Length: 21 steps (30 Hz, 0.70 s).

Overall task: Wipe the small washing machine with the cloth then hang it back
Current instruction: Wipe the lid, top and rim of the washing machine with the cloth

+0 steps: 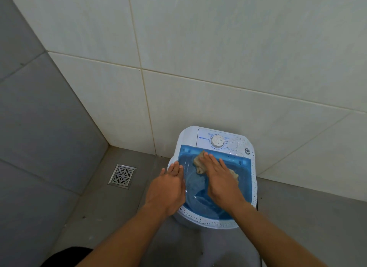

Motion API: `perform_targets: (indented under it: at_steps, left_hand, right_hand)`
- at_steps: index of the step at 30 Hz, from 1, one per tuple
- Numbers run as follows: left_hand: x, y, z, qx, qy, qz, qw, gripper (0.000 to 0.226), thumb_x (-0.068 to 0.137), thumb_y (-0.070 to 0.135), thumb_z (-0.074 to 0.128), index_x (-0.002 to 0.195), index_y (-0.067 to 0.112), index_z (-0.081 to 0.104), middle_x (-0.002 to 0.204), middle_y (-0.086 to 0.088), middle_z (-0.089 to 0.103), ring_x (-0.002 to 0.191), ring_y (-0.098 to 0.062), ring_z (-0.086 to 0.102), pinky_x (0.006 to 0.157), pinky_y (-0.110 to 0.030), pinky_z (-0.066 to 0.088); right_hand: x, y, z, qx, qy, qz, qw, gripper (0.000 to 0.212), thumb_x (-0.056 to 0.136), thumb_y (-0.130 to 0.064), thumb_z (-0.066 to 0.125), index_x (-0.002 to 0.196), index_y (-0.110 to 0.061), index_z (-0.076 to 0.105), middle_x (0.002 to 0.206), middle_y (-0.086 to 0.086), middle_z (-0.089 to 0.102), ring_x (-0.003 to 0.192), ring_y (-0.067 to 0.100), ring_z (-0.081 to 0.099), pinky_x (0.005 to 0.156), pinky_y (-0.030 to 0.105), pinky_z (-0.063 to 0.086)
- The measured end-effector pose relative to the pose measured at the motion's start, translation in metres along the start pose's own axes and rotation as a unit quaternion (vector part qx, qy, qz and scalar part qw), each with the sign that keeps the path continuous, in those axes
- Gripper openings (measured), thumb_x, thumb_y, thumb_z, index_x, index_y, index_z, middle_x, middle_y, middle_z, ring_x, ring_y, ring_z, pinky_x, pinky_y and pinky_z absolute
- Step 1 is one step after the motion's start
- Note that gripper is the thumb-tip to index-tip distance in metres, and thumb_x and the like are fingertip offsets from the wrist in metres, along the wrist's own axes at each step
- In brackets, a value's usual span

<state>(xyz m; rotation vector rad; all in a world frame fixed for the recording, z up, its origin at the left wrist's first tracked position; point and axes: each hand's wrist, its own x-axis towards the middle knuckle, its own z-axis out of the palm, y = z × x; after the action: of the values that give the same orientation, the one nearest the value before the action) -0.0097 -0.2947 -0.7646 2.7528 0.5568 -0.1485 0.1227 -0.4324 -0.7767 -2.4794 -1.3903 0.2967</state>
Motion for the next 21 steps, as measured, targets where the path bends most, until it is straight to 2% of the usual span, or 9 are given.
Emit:
perform_targets:
  at_steps: [2, 5, 10, 13, 17, 21]
  left_hand:
    - [0.000, 0.000, 0.001, -0.002, -0.001, -0.003, 1.000, 0.055, 0.102, 0.030, 0.026, 0.152, 0.009, 0.024, 0.159, -0.006, 0.025, 0.147, -0.019, 0.022, 0.118, -0.034, 0.017]
    - [0.000, 0.000, 0.002, -0.003, 0.004, -0.006, 1.000, 0.054, 0.100, 0.031, 0.026, 0.150, 0.010, 0.029, 0.157, -0.006, 0.031, 0.143, -0.019, 0.030, 0.117, -0.035, 0.023]
    - [0.001, 0.000, 0.002, 0.004, 0.011, -0.013, 1.000, 0.055, 0.095, 0.030, 0.026, 0.148, 0.013, 0.033, 0.151, -0.005, 0.040, 0.131, -0.023, 0.046, 0.112, -0.037, 0.035]
    - [0.001, -0.001, 0.002, 0.007, 0.005, -0.009, 1.000, 0.057, 0.096, 0.030, 0.025, 0.150, 0.011, 0.029, 0.154, -0.008, 0.036, 0.136, -0.024, 0.041, 0.114, -0.038, 0.033]
    - [0.000, -0.002, -0.001, 0.012, -0.003, 0.001, 1.000, 0.056, 0.098, 0.030, 0.026, 0.150, 0.008, 0.030, 0.156, -0.010, 0.032, 0.140, -0.023, 0.036, 0.117, -0.038, 0.028]
    - [0.000, -0.002, -0.002, 0.009, -0.001, -0.005, 1.000, 0.056, 0.098, 0.030, 0.027, 0.151, 0.010, 0.028, 0.156, -0.008, 0.032, 0.140, -0.022, 0.036, 0.116, -0.037, 0.026]
  right_hand:
    - [0.012, -0.010, 0.005, 0.004, 0.016, 0.020, 1.000, 0.086, 0.082, 0.004, 0.050, 0.155, -0.016, 0.008, 0.163, 0.001, 0.004, 0.149, 0.013, -0.004, 0.118, 0.027, -0.011]
    - [0.041, -0.022, 0.002, -0.004, 0.000, -0.013, 1.000, 0.081, 0.084, 0.003, 0.049, 0.154, -0.018, 0.015, 0.163, 0.002, 0.003, 0.150, 0.018, -0.001, 0.119, 0.031, -0.007]
    - [0.082, -0.034, -0.013, -0.036, -0.100, -0.122, 0.987, 0.067, 0.088, -0.002, 0.049, 0.150, -0.023, 0.031, 0.163, 0.001, 0.010, 0.150, 0.021, 0.004, 0.119, 0.042, 0.000]
    - [0.099, -0.031, -0.025, -0.076, -0.125, -0.139, 0.979, 0.072, 0.083, 0.005, 0.050, 0.148, -0.023, 0.035, 0.162, 0.000, 0.015, 0.149, 0.021, 0.007, 0.119, 0.042, 0.004]
    - [0.115, -0.034, -0.029, -0.105, -0.079, -0.117, 0.984, 0.066, 0.083, 0.004, 0.048, 0.144, -0.021, 0.042, 0.159, 0.003, 0.024, 0.146, 0.024, 0.014, 0.118, 0.046, 0.010]
    - [0.103, -0.034, -0.026, -0.069, -0.126, -0.139, 0.980, 0.067, 0.083, 0.005, 0.051, 0.141, -0.027, 0.048, 0.160, -0.003, 0.022, 0.149, 0.019, 0.010, 0.119, 0.044, 0.001]
